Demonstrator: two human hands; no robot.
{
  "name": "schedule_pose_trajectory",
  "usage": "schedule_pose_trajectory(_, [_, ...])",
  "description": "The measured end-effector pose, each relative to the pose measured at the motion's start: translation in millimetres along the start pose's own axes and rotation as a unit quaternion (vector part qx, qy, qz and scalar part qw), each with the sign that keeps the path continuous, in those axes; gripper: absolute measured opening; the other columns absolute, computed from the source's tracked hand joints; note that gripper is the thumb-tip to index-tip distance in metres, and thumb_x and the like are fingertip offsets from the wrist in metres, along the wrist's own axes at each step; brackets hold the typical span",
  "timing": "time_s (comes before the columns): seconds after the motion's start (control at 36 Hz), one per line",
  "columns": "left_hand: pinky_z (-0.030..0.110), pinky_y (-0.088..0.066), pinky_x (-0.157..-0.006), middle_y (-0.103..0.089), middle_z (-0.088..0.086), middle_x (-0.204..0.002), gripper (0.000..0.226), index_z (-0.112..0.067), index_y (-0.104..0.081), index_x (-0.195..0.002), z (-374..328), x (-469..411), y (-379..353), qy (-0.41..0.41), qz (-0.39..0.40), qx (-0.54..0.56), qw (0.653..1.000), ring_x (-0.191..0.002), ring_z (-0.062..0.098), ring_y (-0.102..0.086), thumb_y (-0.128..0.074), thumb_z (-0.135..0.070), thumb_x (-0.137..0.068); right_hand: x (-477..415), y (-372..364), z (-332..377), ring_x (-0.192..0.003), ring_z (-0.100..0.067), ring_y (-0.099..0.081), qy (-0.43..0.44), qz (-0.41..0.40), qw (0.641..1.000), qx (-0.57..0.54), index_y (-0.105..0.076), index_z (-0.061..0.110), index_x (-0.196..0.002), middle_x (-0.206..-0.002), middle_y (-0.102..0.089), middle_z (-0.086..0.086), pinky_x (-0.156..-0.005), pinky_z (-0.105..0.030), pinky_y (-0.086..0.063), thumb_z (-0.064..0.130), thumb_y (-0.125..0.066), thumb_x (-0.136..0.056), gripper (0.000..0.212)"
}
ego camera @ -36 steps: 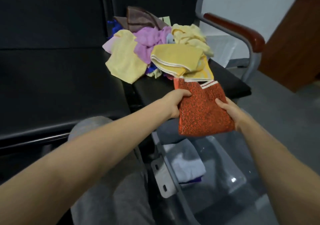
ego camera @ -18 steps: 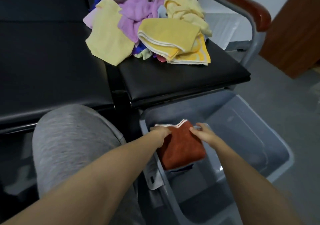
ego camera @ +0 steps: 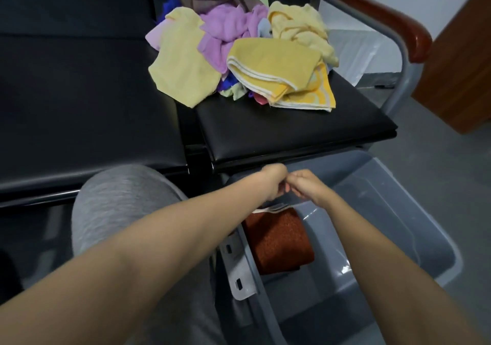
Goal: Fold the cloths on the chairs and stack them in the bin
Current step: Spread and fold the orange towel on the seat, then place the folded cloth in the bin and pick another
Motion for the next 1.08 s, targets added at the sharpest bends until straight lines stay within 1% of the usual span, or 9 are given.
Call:
schedule_pose_trajectory(0.11, [0.027, -0.043, -0.051, -0.046, 0.005, -0.066, 0.02, -0.009, -0.045, -0.073, -21.0, 19.7, -8.7, -0.002, -0.007, -0.006, 1.0, -0.056, 0.018, -0.049, -0.034, -0.014, -0.09, 5.8, 16.5, 35.1, -0.037, -0.007, -0.038, 0.06, -0.038, 0.996, -0.062, -0.041, 0.01, -0.044, -0.038, -0.042, 0.0, -0.04, -0.018, -0.028, 0.006, -0.054, -0.087, 0.045])
schedule_pose_trajectory(0.19, [0.021, -0.04, -0.043, -0.045, 0.008, -0.065, 0.028, -0.007, -0.042, -0.066, -36.8, 41.5, -15.0, -0.048, 0.006, -0.019, 0.999, -0.055, 0.021, -0.048, -0.032, -0.015, -0.09, 10.1, 25.9, 58.8, -0.033, -0.006, -0.038, 0.084, -0.063, 0.99, -0.089, -0.037, 0.009, -0.043, -0.034, -0.039, 0.002, -0.038, -0.018, -0.028, 0.001, -0.049, -0.085, 0.045])
schedule_pose_trajectory(0.44, [0.023, -0.038, -0.055, -0.046, 0.005, -0.063, 0.02, -0.009, -0.044, -0.068, -114.7, 67.1, 24.3, -0.143, 0.007, -0.051, 0.988, -0.055, 0.018, -0.048, -0.04, -0.013, -0.088, 4.4, 29.1, 147.9, -0.029, 0.001, -0.038, 0.181, -0.068, 0.977, -0.096, -0.049, 0.014, -0.057, -0.033, -0.044, 0.009, -0.036, -0.016, -0.026, 0.018, -0.048, -0.098, 0.041])
schedule_pose_trajectory(0.53, [0.022, -0.039, -0.058, -0.052, 0.004, -0.068, 0.014, -0.011, -0.049, -0.073, -135.0, 64.2, 46.7, -0.193, -0.026, -0.049, 0.98, -0.056, 0.015, -0.048, -0.044, -0.009, -0.087, -7.9, 18.4, 172.8, -0.043, 0.006, -0.049, 0.23, -0.108, 0.966, -0.037, -0.058, 0.012, -0.068, -0.051, -0.055, 0.011, -0.045, -0.008, -0.033, 0.013, -0.046, -0.098, 0.032])
schedule_pose_trajectory(0.69, [0.023, -0.038, -0.052, -0.05, 0.003, -0.067, 0.024, -0.016, -0.047, -0.07, -175.9, 48.9, 87.2, -0.341, -0.173, -0.144, 0.913, -0.058, 0.016, -0.048, -0.044, -0.004, -0.091, -42.2, 13.8, 192.2, -0.072, -0.023, -0.054, 0.234, -0.162, 0.958, 0.047, -0.056, 0.026, -0.088, -0.066, -0.055, 0.004, -0.07, -0.035, -0.044, 0.014, -0.047, -0.088, 0.015])
schedule_pose_trajectory(0.81, [0.029, -0.043, -0.064, -0.055, 0.006, -0.074, 0.02, -0.017, -0.048, -0.074, -194.0, 43.1, 105.9, -0.397, -0.23, -0.21, 0.863, -0.075, 0.022, -0.052, -0.052, -0.001, -0.083, -54.3, 27.5, 204.7, -0.103, -0.025, -0.053, 0.237, -0.234, 0.924, 0.187, -0.047, 0.018, -0.131, -0.108, -0.056, -0.004, -0.085, -0.037, -0.042, 0.015, -0.054, -0.087, 0.044])
schedule_pose_trajectory(0.89, [0.034, -0.047, -0.074, -0.057, 0.011, -0.09, 0.015, -0.012, -0.051, -0.095, -199.9, 38.4, 107.4, -0.406, -0.218, -0.241, 0.854, -0.08, 0.023, -0.054, -0.055, -0.002, -0.084, -67.9, 36.0, 208.0, -0.13, -0.027, -0.032, 0.202, -0.251, 0.886, 0.335, -0.027, 0.024, -0.145, -0.144, -0.03, -0.007, -0.101, -0.038, -0.03, 0.029, -0.061, -0.086, 0.069])
schedule_pose_trajectory(0.97, [0.03, -0.045, -0.06, -0.053, 0.011, -0.095, 0.028, -0.003, -0.051, -0.114, -201.1, 30.0, 104.0, -0.396, -0.199, -0.227, 0.867, -0.066, 0.021, -0.051, -0.054, -0.004, -0.086, -80.4, 36.6, 202.0, -0.132, -0.029, -0.028, 0.135, -0.224, 0.858, 0.442, -0.025, 0.024, -0.146, -0.148, -0.025, -0.009, -0.103, -0.038, -0.028, 0.037, -0.06, -0.088, 0.069])
schedule_pose_trajectory(1.08, [0.026, -0.039, -0.055, -0.05, 0.012, -0.095, 0.036, -0.001, -0.049, -0.12, -200.4, 19.8, 100.2, -0.372, -0.181, -0.205, 0.887, -0.058, 0.016, -0.045, -0.052, 0.0, -0.084, -89.6, 34.3, 196.9, -0.115, -0.03, -0.047, 0.137, -0.3, 0.851, 0.408, -0.053, 0.016, -0.122, -0.125, -0.055, -0.009, -0.092, -0.036, -0.033, 0.01, -0.041, -0.094, 0.031])
Point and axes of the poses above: each hand's wrist, its own x-axis away from the middle knuckle, its own y-axis out of the back of the hand, z = x × y, the point moved 2 cm from there along -x, towards the middle knuckle
